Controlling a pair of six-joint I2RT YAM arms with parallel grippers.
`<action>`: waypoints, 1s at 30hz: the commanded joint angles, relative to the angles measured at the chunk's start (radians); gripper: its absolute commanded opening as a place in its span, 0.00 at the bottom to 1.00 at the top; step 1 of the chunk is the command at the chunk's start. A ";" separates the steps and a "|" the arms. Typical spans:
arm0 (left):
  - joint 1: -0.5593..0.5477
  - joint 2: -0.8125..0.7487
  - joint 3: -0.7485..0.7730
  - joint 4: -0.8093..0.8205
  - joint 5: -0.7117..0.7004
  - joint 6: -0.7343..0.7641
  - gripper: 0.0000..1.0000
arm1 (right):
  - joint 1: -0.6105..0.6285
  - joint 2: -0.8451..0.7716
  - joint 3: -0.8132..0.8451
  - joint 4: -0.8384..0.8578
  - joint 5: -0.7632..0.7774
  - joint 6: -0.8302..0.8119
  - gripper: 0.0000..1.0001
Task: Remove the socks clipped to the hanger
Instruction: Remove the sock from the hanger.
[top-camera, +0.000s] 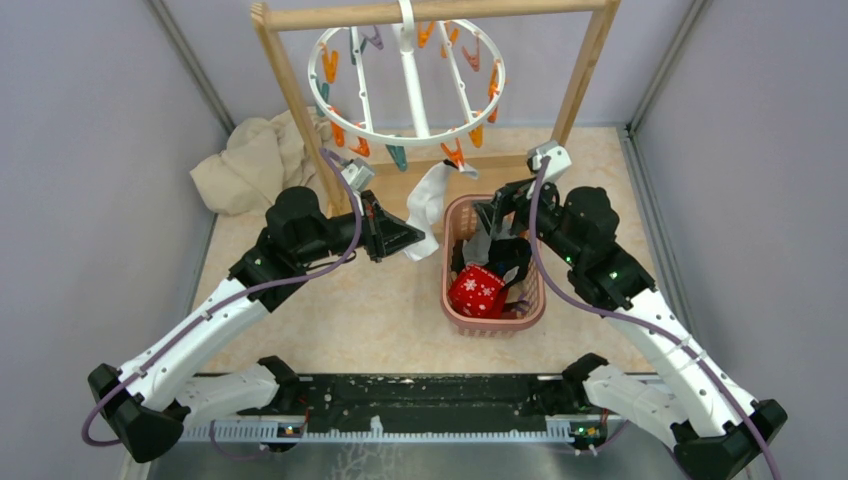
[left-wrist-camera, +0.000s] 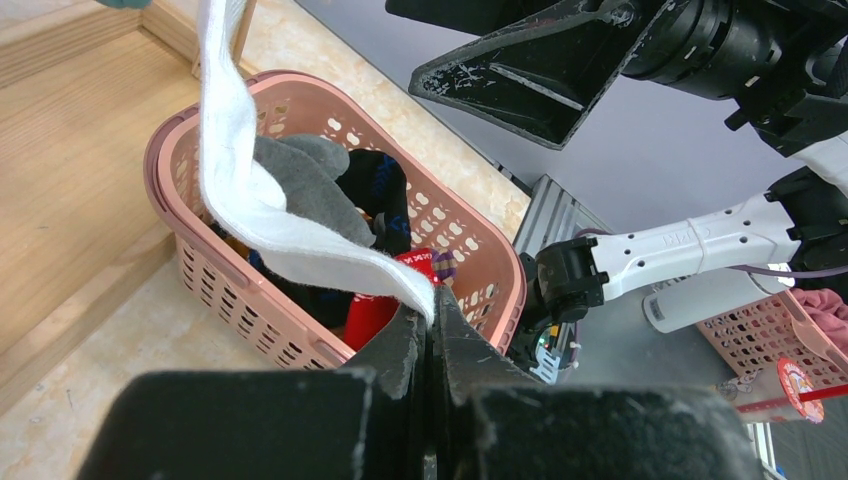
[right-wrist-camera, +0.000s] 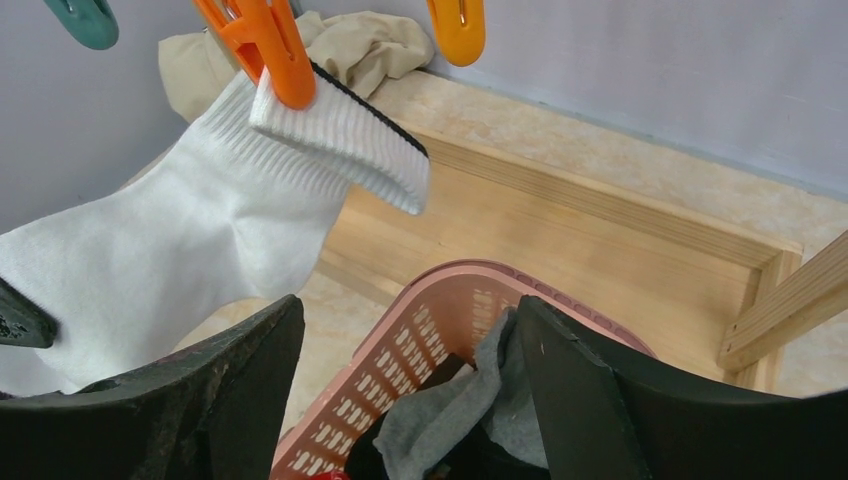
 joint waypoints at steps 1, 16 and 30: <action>-0.004 -0.013 0.007 0.001 0.012 -0.005 0.00 | 0.008 -0.008 0.023 0.041 0.034 0.010 0.79; -0.013 0.045 0.100 -0.103 -0.034 0.016 0.00 | 0.008 0.089 0.129 0.161 0.071 -0.026 0.71; -0.029 0.118 0.190 -0.143 -0.032 0.037 0.00 | 0.173 0.178 0.275 0.137 0.257 -0.141 0.61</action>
